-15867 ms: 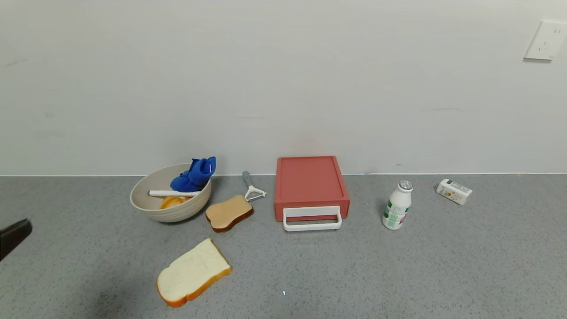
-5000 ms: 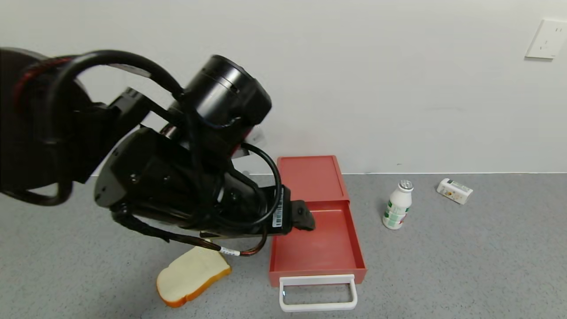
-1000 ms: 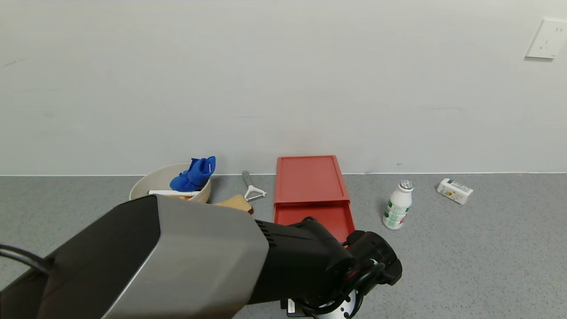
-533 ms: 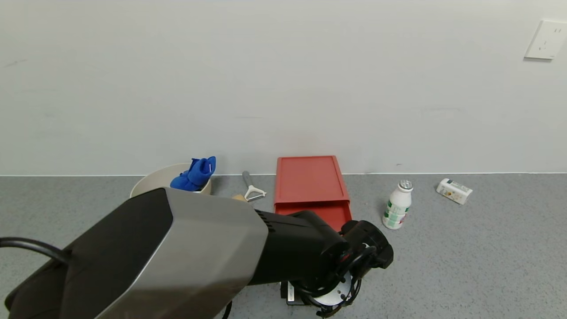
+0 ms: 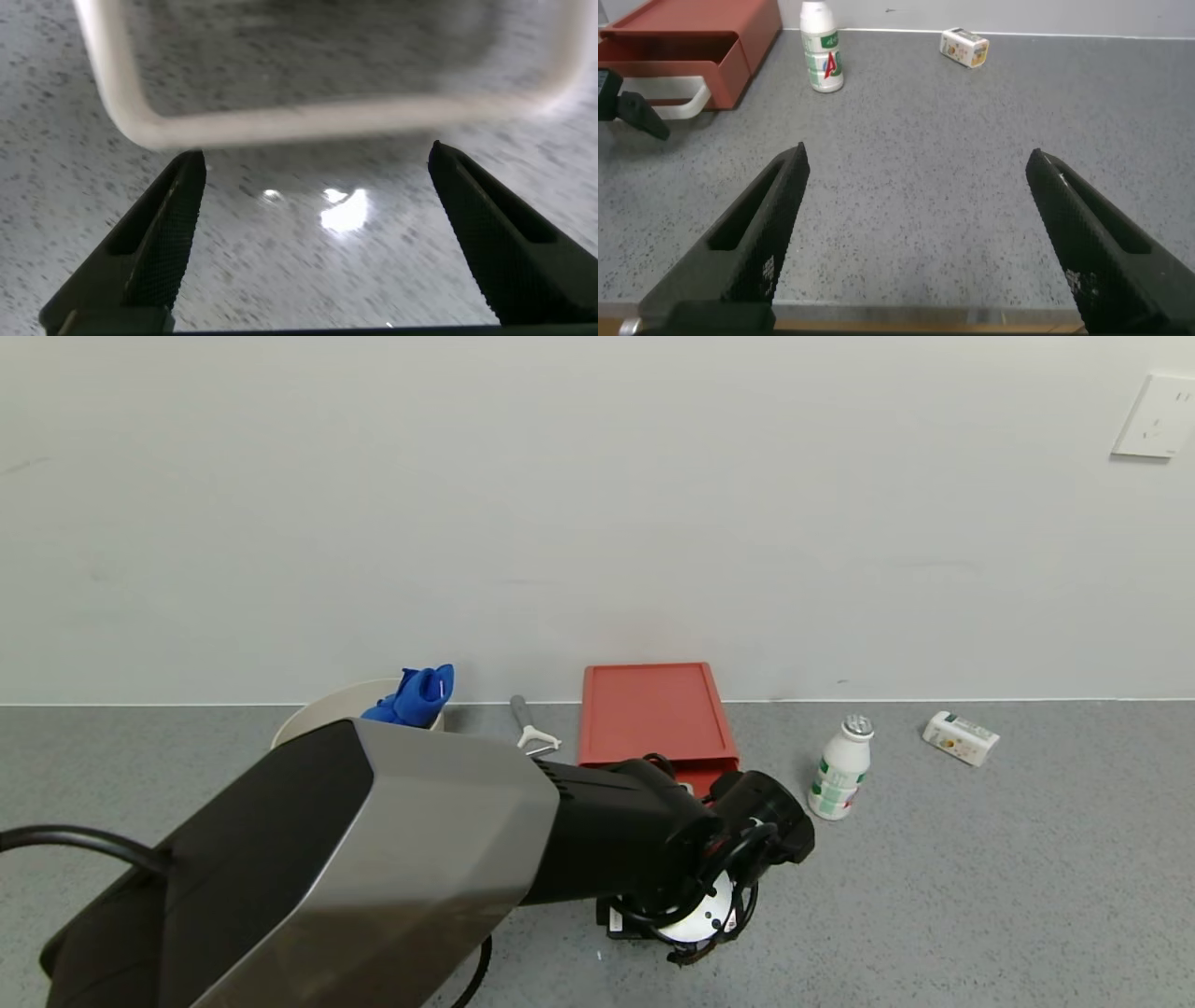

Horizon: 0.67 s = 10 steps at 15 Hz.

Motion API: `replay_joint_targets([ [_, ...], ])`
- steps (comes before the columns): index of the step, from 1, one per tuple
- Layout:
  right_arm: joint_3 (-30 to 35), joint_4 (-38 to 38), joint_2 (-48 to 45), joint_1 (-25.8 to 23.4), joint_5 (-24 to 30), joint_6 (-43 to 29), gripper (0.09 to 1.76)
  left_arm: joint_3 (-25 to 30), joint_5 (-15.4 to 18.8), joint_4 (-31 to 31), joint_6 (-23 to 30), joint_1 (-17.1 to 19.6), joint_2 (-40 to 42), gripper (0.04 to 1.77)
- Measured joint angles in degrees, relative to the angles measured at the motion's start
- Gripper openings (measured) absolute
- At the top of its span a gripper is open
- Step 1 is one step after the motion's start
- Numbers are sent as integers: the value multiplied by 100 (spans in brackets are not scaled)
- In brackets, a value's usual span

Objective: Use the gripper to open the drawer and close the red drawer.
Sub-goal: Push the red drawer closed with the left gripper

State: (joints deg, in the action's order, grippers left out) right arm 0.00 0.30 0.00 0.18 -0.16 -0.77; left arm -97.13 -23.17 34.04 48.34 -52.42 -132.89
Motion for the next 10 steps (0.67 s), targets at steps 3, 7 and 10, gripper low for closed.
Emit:
replay_joint_targets([
  [3, 0, -6, 0, -5, 0, -2, 171, -82, 17, 44, -95, 88, -57, 172],
  [7, 0, -6, 0, -2, -2, 0, 171, -297, 38, 91, -308, 193, -149, 172],
  [10, 0, -4, 0, 4, -5, 0, 171, -444, 17, 63, -488, 291, -193, 172],
])
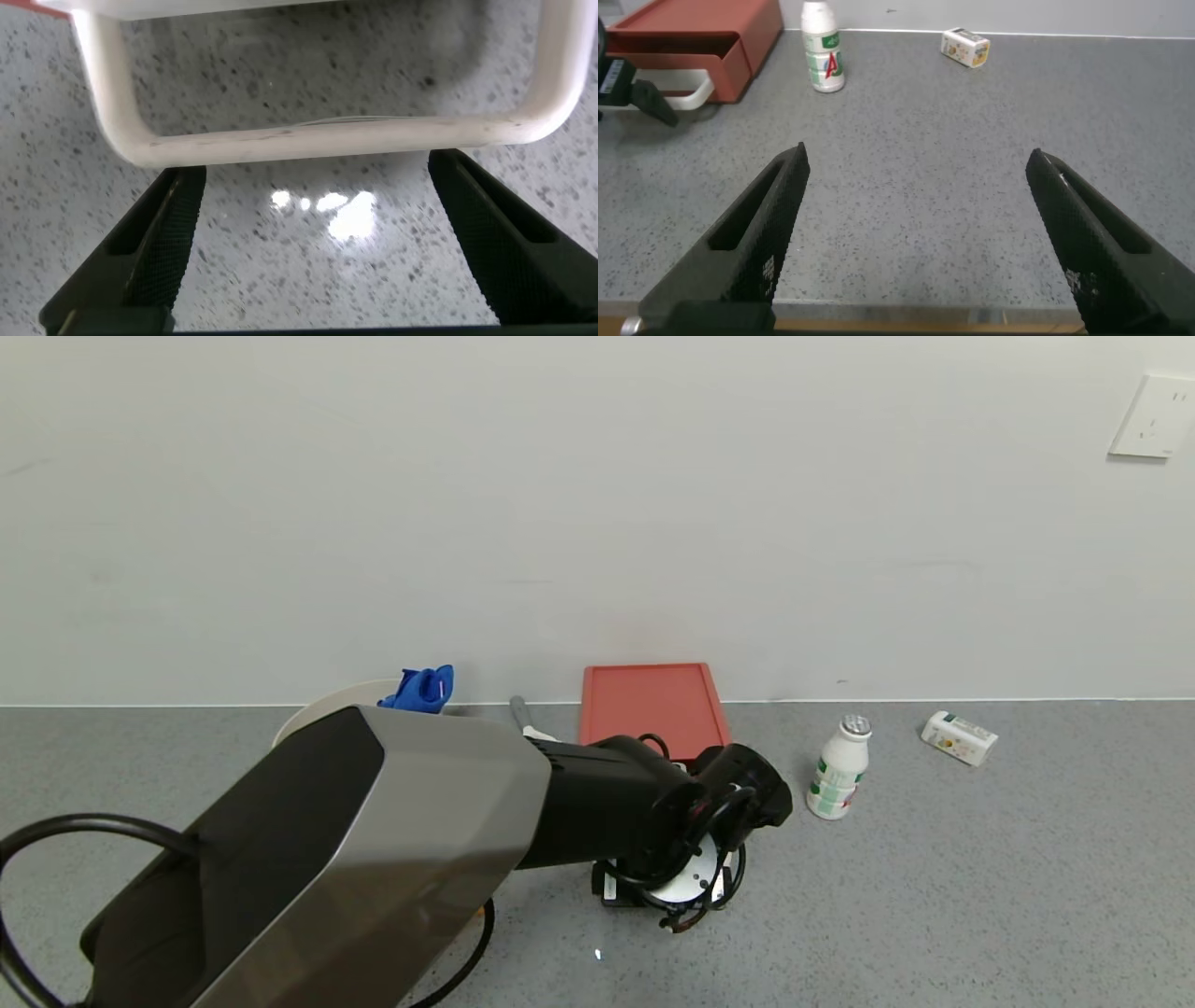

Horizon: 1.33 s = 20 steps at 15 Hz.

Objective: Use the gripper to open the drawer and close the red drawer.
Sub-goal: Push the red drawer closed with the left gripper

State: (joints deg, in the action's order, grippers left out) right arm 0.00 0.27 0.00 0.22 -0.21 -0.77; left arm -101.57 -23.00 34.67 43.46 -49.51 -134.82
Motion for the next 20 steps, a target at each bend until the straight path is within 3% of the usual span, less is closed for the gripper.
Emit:
replay_joint_targets([
  [13, 0, -5, 0, -6, 2, 0, 171, -744, 0, 0, -827, 469, -355, 172],
  [20, 0, -2, 0, -6, 2, -2, 171, -890, 16, -74, -1067, 657, -501, 172],
])
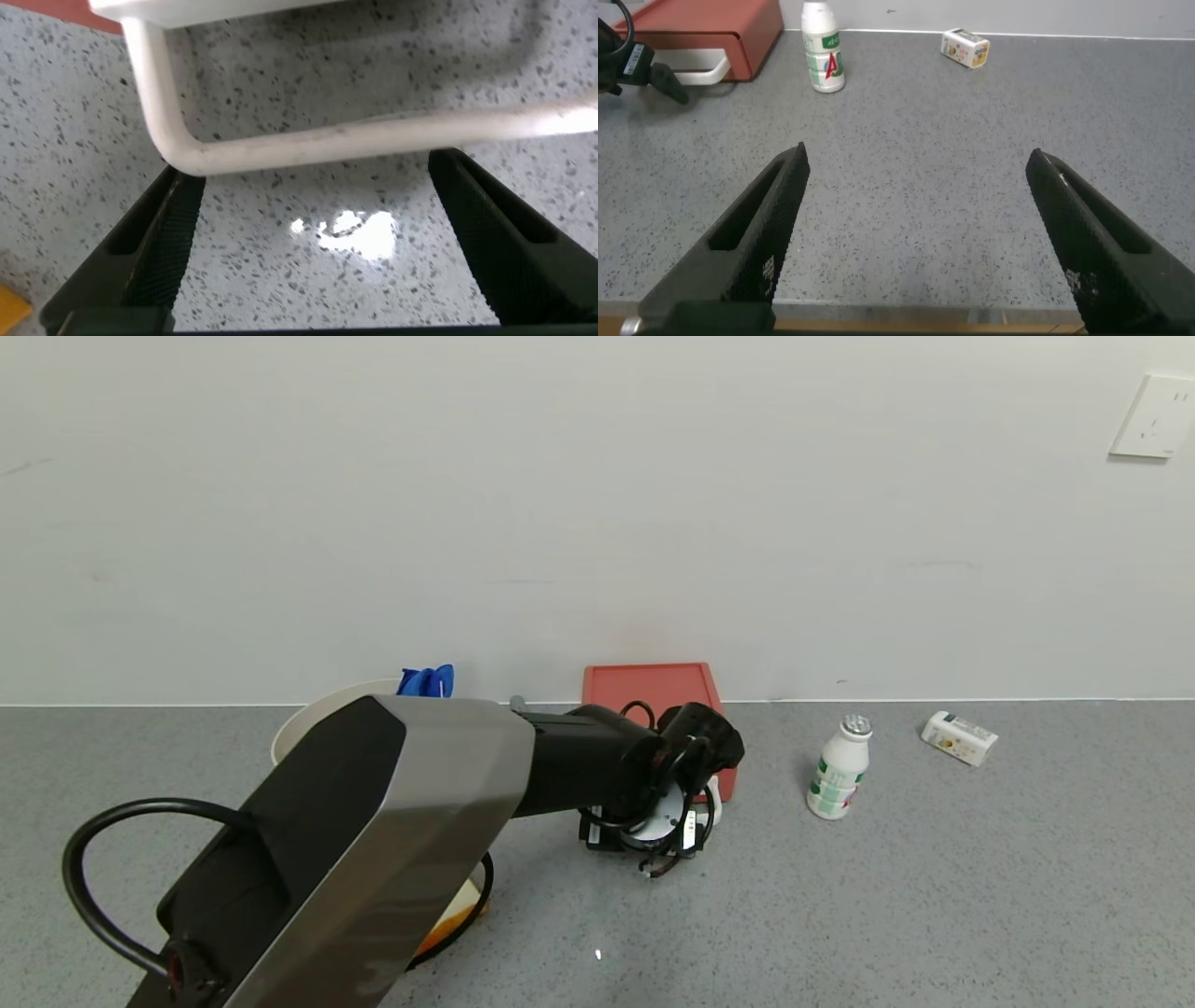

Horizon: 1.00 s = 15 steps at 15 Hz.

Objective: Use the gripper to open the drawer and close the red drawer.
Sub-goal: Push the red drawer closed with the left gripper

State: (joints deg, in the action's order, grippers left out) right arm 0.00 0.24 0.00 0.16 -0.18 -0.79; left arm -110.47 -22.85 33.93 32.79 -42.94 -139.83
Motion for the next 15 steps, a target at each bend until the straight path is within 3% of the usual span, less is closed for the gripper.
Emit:
replay_joint_targets([
  [15, 0, 0, 0, 0, -2, 2, 171, -218, 13, -20, -251, 168, -130, 172],
])
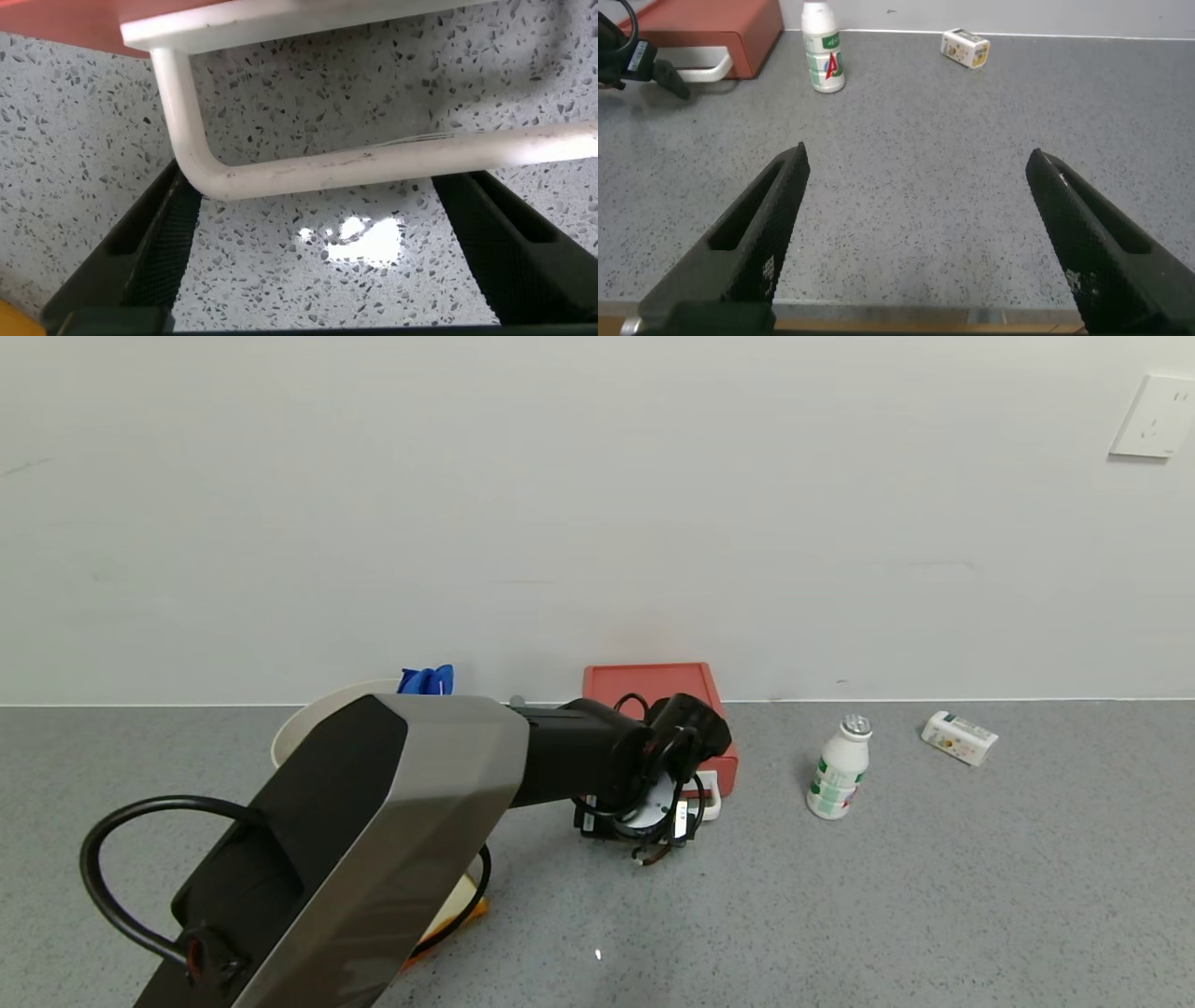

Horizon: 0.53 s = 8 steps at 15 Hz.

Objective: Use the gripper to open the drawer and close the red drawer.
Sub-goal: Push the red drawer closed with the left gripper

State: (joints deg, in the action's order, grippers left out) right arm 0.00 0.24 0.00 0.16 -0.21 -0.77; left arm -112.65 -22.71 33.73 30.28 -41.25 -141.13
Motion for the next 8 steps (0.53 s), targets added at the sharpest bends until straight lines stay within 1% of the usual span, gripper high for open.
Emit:
replay_joint_targets([
  [4, 0, 2, 0, 0, 5, 0, 171, 48, -18, 144, 1, -15, 59, 172],
  [8, 0, 0, 0, 0, 2, 0, 171, 72, -11, 859, -71, -41, 463, 172],
])
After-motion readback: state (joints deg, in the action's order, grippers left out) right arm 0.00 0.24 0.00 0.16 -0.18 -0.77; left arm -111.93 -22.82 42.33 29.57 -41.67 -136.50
